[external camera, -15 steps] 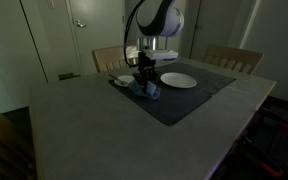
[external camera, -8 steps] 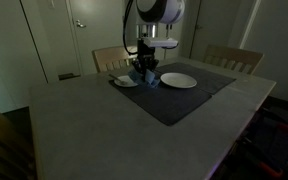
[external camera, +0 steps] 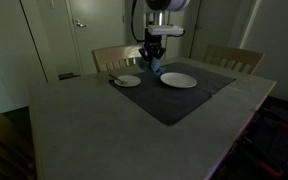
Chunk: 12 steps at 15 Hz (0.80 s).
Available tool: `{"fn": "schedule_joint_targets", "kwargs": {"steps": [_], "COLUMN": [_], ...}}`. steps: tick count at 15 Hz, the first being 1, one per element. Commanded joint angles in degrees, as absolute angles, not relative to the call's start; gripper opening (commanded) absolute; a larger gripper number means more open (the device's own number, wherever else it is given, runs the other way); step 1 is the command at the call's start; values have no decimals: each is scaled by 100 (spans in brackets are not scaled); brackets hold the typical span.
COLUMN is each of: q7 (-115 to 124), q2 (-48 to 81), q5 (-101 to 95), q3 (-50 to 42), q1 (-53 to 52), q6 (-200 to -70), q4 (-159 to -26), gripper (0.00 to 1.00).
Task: Use the towel to wipe the plate
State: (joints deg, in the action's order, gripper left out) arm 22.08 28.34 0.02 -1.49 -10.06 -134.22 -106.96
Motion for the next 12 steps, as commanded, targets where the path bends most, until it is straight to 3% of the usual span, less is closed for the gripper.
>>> {"fn": "schedule_joint_targets", "kwargs": {"steps": [1, 12], "q7": [2435, 2635], "q2": [2711, 2765], "q5": [-80, -43], "q3": [-349, -828], "q1": [-901, -470], "q6": [-13281, -13253], "q4": [-10800, -11057], "gripper": [3, 3]}}
